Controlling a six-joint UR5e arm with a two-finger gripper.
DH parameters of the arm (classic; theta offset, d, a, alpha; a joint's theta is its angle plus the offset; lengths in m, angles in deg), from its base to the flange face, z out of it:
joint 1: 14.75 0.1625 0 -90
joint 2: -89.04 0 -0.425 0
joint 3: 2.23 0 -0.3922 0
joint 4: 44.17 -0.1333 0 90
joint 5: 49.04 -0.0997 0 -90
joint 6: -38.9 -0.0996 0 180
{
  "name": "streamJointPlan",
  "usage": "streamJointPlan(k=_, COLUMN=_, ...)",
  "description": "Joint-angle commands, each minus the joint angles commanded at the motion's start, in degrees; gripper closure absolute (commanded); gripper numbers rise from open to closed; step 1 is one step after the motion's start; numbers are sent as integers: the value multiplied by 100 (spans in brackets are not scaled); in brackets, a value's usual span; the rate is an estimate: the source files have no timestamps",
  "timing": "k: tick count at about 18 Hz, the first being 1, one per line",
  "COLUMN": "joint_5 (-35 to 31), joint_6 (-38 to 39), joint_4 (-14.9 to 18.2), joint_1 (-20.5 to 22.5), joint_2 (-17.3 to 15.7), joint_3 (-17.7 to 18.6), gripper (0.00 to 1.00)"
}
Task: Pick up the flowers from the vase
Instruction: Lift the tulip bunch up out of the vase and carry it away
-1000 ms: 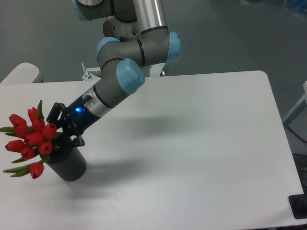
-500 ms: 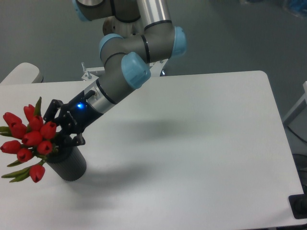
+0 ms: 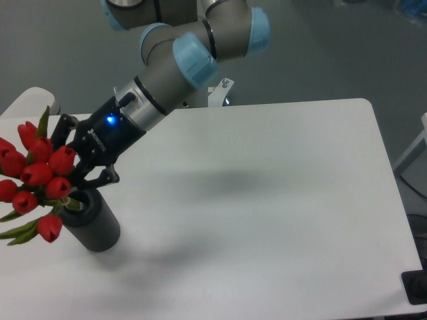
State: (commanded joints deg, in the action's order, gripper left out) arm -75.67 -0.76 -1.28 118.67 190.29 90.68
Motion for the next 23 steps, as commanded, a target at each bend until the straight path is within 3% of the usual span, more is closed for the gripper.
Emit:
streamJointPlan(k=5, joint_5=61, joint_6=177, joint_4=9, joint_1=316, joint_2=-79, joint_3=-299, gripper=62)
streamJointPlan(k=9, joint_5=395, joint_6=195, joint_4=18, joint_1=886, joint_2=8, joint_3=-493, gripper=63)
streamJointPlan(k=18, joint_5=650, joint_6=-569, joint_4=0, joint_1=1766, joint_2=896, joint_3=-1020, gripper=64)
streamJointPlan(k=23, joint_5=598, joint_6=-1008, joint_4=9, joint_1=1916, joint_2=1151, joint_3=-1109, gripper=66)
